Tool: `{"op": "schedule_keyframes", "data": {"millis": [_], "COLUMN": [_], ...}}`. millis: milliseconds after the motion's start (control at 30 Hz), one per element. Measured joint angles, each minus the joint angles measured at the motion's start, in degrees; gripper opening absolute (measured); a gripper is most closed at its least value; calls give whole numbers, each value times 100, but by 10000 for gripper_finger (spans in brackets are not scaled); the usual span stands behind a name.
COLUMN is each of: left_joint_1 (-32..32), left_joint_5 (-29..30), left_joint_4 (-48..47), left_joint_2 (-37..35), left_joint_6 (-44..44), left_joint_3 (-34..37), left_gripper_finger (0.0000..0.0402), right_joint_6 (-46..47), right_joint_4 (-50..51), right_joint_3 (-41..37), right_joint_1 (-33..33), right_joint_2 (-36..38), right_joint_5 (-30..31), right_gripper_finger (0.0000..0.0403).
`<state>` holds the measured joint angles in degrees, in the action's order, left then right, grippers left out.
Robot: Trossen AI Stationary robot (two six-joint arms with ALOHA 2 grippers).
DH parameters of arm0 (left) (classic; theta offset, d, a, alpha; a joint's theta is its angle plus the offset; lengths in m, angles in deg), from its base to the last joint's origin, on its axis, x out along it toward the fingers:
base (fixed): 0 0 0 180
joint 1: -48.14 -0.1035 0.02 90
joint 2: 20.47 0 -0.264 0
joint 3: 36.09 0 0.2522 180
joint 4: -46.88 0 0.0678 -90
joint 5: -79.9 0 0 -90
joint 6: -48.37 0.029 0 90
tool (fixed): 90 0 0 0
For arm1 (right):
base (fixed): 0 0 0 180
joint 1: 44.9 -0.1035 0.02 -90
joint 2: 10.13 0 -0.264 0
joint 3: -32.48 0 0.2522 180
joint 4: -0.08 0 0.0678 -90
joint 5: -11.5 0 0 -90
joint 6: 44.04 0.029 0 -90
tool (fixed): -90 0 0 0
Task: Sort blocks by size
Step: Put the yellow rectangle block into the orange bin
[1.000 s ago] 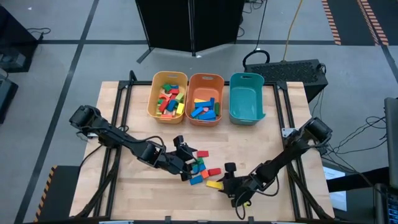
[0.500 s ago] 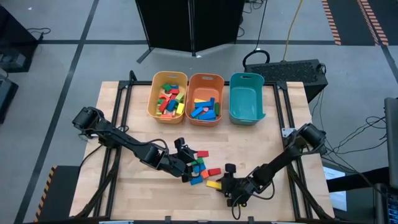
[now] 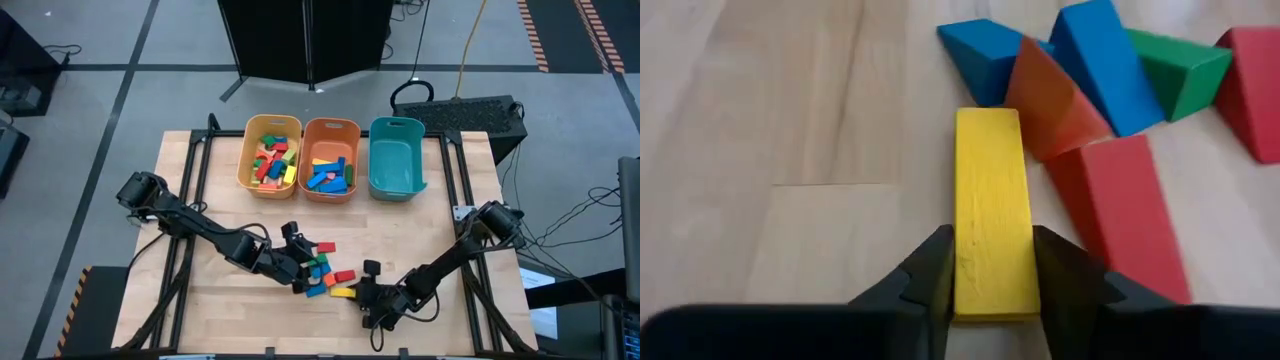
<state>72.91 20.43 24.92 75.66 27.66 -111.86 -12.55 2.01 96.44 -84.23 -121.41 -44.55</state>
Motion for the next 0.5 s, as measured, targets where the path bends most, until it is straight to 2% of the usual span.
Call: {"op": "schedule_keyframes", "data": {"millis": [67, 300, 433, 500], "left_joint_1": [1, 185, 228, 236], "left_joint_5": [1, -23, -105, -344], "left_joint_4": [14, 198, 447, 617], "left_joint_2": [22, 260, 429, 522], "left_joint_6": [319, 1016, 1201, 1275], "left_joint_3": [0, 0, 0, 0], "left_gripper_finger": [240, 240, 240, 240], "right_joint_6": [-124, -239, -363, -465], "right_joint_4": [-2, 4, 21, 21], "right_joint_3": [0, 0, 0, 0], "right_joint_1": [-2, -13, -13, -11], "right_joint_2": [0, 107, 306, 436], "right_joint_5": [84, 499, 660, 695], "right_gripper_finger": [85, 85, 103, 105]}}
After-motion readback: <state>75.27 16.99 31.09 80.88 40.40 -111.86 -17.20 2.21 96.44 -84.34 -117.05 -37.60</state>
